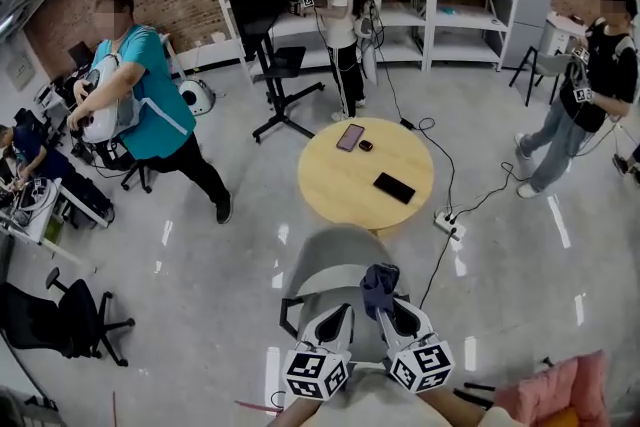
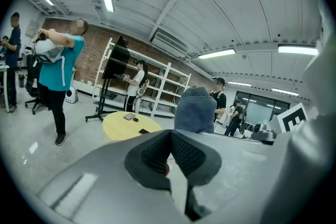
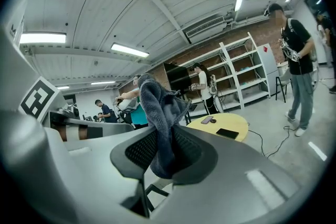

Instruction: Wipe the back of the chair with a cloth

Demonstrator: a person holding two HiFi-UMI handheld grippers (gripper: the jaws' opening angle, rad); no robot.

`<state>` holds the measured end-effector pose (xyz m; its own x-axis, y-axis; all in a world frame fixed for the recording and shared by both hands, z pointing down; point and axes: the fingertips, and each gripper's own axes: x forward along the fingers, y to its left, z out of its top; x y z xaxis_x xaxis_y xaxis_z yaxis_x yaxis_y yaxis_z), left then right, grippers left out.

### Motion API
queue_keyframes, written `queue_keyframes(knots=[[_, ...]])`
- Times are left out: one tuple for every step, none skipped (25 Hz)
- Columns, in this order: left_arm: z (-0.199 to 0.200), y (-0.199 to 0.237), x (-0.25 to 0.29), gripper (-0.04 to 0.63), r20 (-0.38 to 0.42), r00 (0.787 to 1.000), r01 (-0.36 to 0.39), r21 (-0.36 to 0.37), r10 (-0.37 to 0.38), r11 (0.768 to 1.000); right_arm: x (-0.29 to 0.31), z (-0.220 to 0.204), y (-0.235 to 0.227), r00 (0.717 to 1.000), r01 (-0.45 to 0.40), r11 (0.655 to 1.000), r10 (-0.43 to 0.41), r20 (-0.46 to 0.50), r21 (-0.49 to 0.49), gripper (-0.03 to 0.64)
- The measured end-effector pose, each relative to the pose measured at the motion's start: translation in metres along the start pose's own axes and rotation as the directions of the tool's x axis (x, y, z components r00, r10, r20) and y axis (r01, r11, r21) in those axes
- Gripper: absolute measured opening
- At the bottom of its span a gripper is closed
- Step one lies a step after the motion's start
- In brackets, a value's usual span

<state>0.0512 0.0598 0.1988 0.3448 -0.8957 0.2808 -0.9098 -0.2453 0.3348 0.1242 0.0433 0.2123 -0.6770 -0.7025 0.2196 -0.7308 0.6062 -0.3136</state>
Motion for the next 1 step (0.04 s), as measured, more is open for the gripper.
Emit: queue_keyframes(knots=[[0.0011, 0.001, -0.0003, 0.0, 0.003, 1.0, 0.0, 0.001, 0.0, 1.0, 0.0003, 0.0002, 0.0001, 1.0, 0.002, 1.0, -0.002, 0.001, -0.001, 0.098]])
